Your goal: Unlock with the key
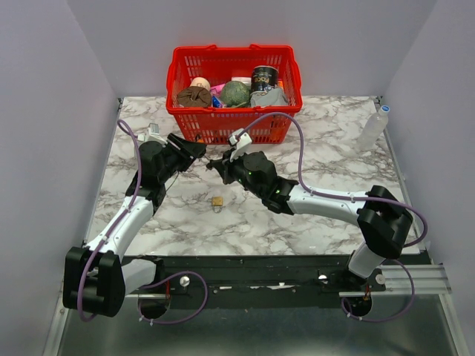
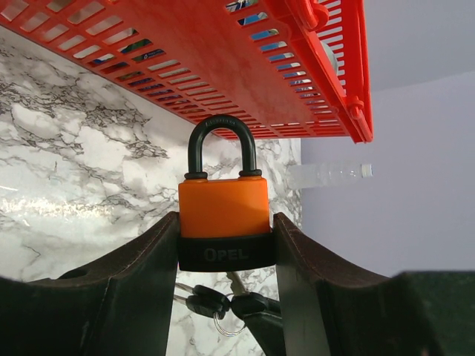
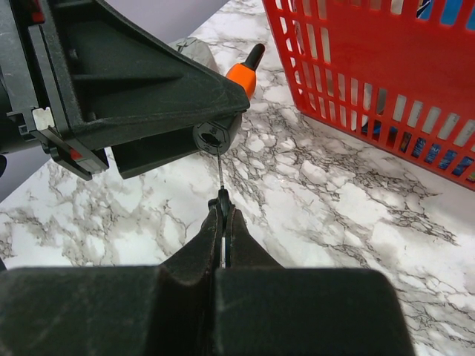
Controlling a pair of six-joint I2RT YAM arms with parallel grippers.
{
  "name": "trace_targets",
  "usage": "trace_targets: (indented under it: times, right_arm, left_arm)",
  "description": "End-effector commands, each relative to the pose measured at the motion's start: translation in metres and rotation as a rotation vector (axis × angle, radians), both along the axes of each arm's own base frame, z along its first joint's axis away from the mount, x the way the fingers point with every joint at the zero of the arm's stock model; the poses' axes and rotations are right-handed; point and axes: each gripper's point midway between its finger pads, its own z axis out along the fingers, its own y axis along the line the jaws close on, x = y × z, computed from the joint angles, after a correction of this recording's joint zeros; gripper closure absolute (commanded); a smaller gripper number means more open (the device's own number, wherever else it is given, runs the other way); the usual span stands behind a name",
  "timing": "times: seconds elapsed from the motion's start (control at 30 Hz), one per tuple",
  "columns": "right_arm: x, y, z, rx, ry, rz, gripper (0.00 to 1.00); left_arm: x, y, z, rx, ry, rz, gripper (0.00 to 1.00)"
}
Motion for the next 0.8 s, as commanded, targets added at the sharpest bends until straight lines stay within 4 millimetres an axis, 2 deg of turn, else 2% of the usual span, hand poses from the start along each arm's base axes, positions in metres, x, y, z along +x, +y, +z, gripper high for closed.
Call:
trace_targets:
  times: [0.0, 0.77]
  right_arm:
    - [0.0040, 0.0016, 0.0320, 0.062, -0.057, -0.026, 0.99]
    - [0.0130, 0.0073, 0.0306, 0.049, -0.069, -0.050, 0.99]
  left_arm:
    - [0.0015, -0.0017, 0.0090, -0.025, -0.040, -0.016, 1.00]
    - [0.0004, -0.0046, 0.0083, -0.040, -0.036, -0.029, 1.00]
